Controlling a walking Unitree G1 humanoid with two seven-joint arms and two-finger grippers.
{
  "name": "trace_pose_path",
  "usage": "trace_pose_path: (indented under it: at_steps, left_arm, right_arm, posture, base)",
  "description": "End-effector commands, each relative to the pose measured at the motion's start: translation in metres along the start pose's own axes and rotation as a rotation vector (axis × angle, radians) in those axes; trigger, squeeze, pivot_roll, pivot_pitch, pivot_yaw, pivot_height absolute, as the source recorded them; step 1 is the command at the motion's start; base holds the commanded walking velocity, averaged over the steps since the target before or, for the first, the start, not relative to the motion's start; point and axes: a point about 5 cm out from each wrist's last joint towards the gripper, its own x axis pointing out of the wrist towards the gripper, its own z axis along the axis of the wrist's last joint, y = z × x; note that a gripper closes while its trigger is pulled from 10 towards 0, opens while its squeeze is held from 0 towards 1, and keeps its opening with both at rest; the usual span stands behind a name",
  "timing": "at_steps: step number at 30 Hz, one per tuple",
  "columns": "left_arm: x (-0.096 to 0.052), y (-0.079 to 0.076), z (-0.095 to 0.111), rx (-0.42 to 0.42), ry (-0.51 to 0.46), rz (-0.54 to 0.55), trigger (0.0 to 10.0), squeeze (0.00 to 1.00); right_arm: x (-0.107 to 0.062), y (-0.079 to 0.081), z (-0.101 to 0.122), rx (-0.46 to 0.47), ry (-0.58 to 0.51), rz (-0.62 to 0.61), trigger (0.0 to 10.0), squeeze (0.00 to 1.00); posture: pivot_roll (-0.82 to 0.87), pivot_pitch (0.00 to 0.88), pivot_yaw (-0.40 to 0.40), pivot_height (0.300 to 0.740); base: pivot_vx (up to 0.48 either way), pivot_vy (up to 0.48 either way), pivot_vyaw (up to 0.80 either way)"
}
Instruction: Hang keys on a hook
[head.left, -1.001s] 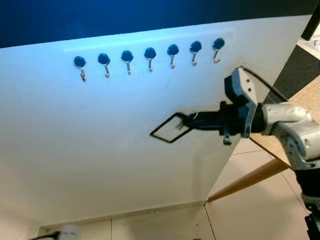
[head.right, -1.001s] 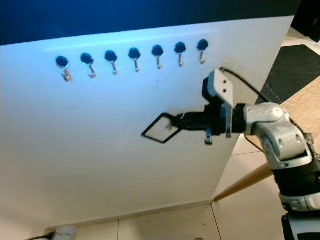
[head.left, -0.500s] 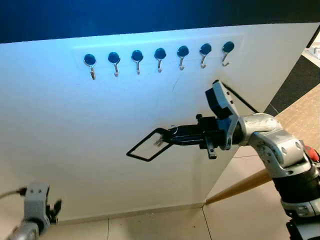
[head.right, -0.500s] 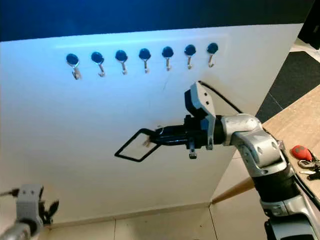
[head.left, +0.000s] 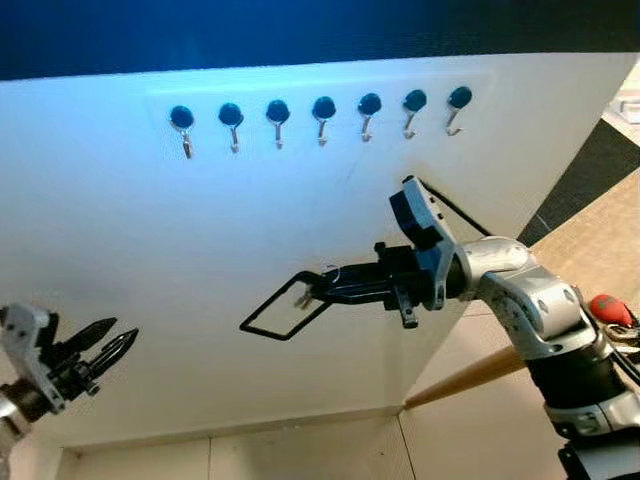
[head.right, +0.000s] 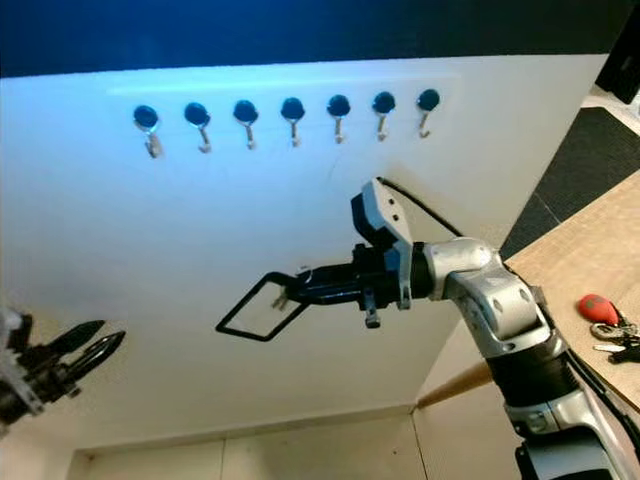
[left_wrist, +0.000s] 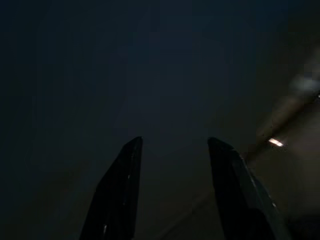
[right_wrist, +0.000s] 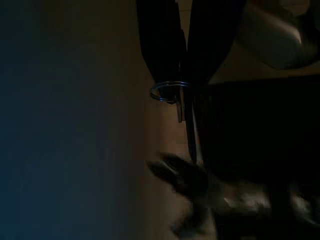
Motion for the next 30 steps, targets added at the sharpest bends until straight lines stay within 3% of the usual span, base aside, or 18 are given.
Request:
trace_pose_path:
  at_steps: [1,5,8,12,16,19,20,22,30]
  left_arm:
    - [-0.002,-0.003,0.007,0.012,0.022,-0.056,10.0,0.0]
    - [-0.001,-0.015,0.018,0.068,0.075,-0.169,10.0,0.0]
    - [0.009,-0.035,0.036,0.095,0.058,-0.287,10.0,0.0]
    - [0.018,-0.048,0.048,0.107,0.04,-0.341,10.0,0.0]
    - [0.046,-0.072,0.061,0.134,-0.044,-0.423,10.0,0.0]
    - [0.051,-0.077,0.063,0.134,-0.055,-0.441,10.0,0.0]
    - [0.063,-0.088,0.068,0.15,-0.067,-0.477,10.0,0.0]
    - [0.075,-0.096,0.073,0.154,-0.085,-0.498,10.0,0.0]
    - [0.094,-0.111,0.074,0.145,-0.077,-0.558,10.0,0.0]
  right_arm:
    - [0.001,0.0,-0.001,-0.012,0.004,0.001,10.0,0.0]
    - [-0.001,-0.001,-0.001,-0.015,0.009,0.001,10.0,0.0]
    - [-0.001,-0.002,-0.003,-0.015,0.019,0.0,10.0,0.0]
    - [0.002,-0.002,-0.004,-0.014,0.02,0.004,10.0,0.0]
    - [0.012,0.0,-0.009,-0.009,0.027,0.026,10.0,0.0]
    - [0.014,0.0,-0.01,-0.008,0.029,0.028,10.0,0.0]
    - [0.016,0.0,-0.011,-0.009,0.032,0.033,10.0,0.0]
    - [0.019,0.001,-0.012,-0.01,0.035,0.038,10.0,0.0]
    - [0.023,0.002,-0.011,-0.017,0.032,0.038,10.0,0.0]
  posture:
    - [0.0,0.067,-0.017,0.74]
    - [0.01,0.07,-0.022,0.74]
    - [0.01,0.07,-0.024,0.74]
    - [0.01,0.071,-0.024,0.74]
    - [0.02,0.068,-0.03,0.74]
    - [0.02,0.068,-0.03,0.74]
    - [0.01,0.068,-0.033,0.74]
    - [0.01,0.066,-0.034,0.74]
    - [0.0,0.064,-0.026,0.74]
  base:
    - [0.0,0.0,0.0]
    - [0.0,0.0,0.0]
    - [0.0,0.0,0.0]
    - [0.0,0.0,0.0]
    - [0.0,0.0,0.0]
    - [0.0,0.0,0.0]
    - [0.0,0.0,0.0]
    - [0.0,0.0,0.0]
    - [0.0,0.0,0.0]
